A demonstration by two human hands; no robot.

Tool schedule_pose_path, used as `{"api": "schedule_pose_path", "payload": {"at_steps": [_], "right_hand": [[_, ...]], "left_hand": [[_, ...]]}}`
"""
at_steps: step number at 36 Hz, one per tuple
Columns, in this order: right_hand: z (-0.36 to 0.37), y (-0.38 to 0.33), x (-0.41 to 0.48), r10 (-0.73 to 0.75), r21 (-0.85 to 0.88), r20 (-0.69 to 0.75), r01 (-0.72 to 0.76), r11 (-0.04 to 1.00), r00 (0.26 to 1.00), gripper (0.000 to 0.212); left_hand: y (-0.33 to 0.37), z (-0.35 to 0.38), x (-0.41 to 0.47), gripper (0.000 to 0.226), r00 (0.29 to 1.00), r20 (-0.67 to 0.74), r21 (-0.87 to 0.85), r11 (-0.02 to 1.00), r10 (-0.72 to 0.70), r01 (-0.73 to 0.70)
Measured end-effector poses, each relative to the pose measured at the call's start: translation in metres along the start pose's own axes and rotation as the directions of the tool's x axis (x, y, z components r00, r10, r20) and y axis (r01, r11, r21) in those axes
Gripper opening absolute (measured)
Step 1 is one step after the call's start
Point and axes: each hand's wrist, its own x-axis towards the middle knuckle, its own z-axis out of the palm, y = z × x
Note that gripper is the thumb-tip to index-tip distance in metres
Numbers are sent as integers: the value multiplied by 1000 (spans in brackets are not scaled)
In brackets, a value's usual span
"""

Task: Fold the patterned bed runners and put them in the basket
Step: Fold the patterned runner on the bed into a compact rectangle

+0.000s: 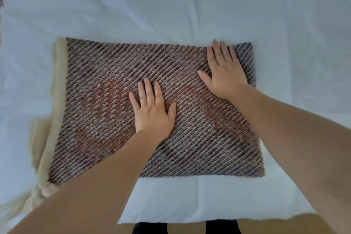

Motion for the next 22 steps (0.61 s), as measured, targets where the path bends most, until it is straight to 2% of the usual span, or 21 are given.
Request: {"api": "schedule_pose_path", "payload": {"at_steps": [7, 11, 16, 22], "right_hand": [[16, 44, -8, 187, 70, -22, -185, 980, 982, 85], [12, 26, -14, 285, 62, -61, -281, 958, 957, 74], [12, -36, -58, 178, 172, -75, -163, 971, 981, 71], [41, -46, -127, 261, 230, 12, -256, 939, 965, 74]], "left_hand": [[28, 5, 1, 81, 1000, -2, 1, 1000, -12, 12], [31, 3, -2, 79, 1000, -1, 8, 1000, -19, 19], [39, 4, -13, 73, 999, -10, -17, 999, -41, 41], [42, 13, -29, 74, 1000, -11, 5, 1000, -25, 25]]}}
